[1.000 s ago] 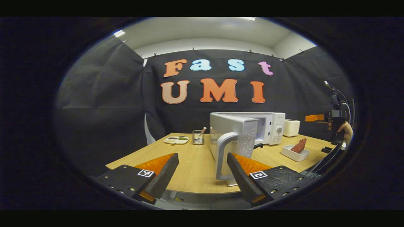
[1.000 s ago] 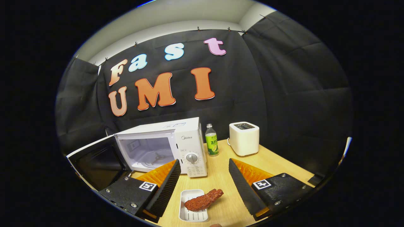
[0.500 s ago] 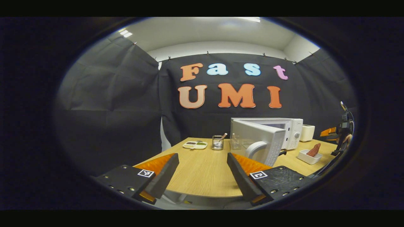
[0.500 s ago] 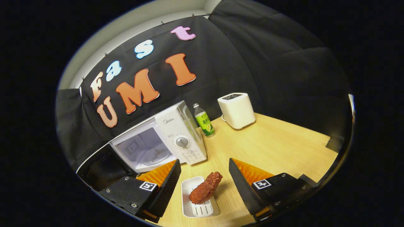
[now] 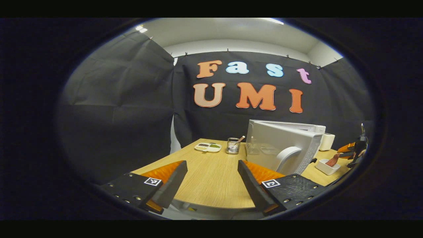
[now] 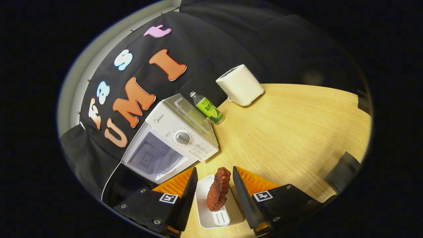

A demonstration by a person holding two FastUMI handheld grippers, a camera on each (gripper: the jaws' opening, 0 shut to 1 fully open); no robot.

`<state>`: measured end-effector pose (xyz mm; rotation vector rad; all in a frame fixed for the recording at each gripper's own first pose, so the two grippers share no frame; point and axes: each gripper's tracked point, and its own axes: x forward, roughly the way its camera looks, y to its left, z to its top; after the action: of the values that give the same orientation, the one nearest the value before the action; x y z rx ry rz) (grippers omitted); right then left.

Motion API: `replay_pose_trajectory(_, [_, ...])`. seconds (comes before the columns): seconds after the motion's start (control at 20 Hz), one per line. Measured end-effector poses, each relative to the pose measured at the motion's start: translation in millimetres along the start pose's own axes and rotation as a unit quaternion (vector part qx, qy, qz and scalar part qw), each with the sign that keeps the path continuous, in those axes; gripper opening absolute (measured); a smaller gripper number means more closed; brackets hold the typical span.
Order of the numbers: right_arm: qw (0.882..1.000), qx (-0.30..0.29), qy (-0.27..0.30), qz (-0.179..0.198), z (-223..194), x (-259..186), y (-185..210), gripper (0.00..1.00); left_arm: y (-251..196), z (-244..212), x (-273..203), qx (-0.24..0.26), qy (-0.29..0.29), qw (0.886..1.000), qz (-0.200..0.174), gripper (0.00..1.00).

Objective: Open the microwave oven with the left hand, put the food in, and close the microwave oven.

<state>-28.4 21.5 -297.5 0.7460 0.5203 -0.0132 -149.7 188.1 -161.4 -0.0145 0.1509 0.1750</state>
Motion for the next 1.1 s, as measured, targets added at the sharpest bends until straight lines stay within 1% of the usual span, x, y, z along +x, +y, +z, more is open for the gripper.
replay_pose_trajectory(0.05, [1.0,0.002,0.001,-0.005,-1.0,1.8,-2.3,0.59,-1.1,-1.4,2.2,0.001,0.002,1.0,-0.002,0.93])
replay_pose_trajectory(0.1, [1.0,0.007,0.004,-0.008,-1.6,4.5,-4.8,0.53,-2.7,-2.6,3.7,0.001,0.003,1.0,-0.003,0.93])
replay_pose_trajectory(0.15, [1.0,0.013,0.003,-0.012,-1.0,3.8,-7.1,0.43,-4.2,-3.2,6.7,-0.001,0.004,1.0,-0.004,0.93])
replay_pose_trajectory(0.2, [1.0,0.02,0.003,-0.017,0.6,4.9,-10.3,0.39,-3.9,-4.3,8.7,-0.004,0.006,1.0,-0.006,0.93])
replay_pose_trajectory(0.25, [0.999,0.028,0.005,-0.014,0.4,5.8,-10.6,0.27,-4.6,-5.0,10.5,-0.007,0.007,1.0,-0.006,0.93])
replay_pose_trajectory(0.3, [0.999,0.034,0.007,-0.013,-1.0,5.7,-10.8,0.21,-4.3,-6.9,11.0,-0.009,0.008,1.0,-0.006,0.93])
replay_pose_trajectory(0.4, [0.999,0.041,0.008,-0.007,-0.6,6.4,-11.0,0.18,-0.9,-9.0,12.4,-0.012,0.01,1.0,-0.003,0.93])
replay_pose_trajectory(0.45, [0.999,0.042,0.007,-0.005,-1.0,6.5,-10.5,0.12,-0.1,-9.2,11.7,-0.013,0.011,1.0,-0.001,0.94])
replay_pose_trajectory(0.5, [0.999,0.043,0.007,-0.002,-0.7,4.5,-8.6,0.14,1.3,-9.9,11.2,-0.014,0.011,1.0,0.002,0.94])
replay_pose_trajectory(0.6, [0.999,0.042,0.004,0.0,0.6,2.1,-5.6,0.11,4.9,-9.2,10.7,-0.015,0.01,1.0,0.005,0.93])
replay_pose_trajectory(0.9, [0.999,0.046,-0.024,0.006,19.4,-9.8,7.2,0.11,7.5,-5.3,9.2,-0.008,0.002,1.0,0.008,0.93])
replay_pose_trajectory(1.0, [0.998,0.047,-0.035,0.011,28.7,-14.3,16.4,0.11,8.1,-5.5,10.2,-0.007,0.002,1.0,0.007,0.93])
replay_pose_trajectory(1.1, [0.997,0.051,-0.043,0.025,36.0,-16.6,32.6,0.11,7.3,-4.9,11.1,-0.008,0.001,1.0,0.006,0.93])
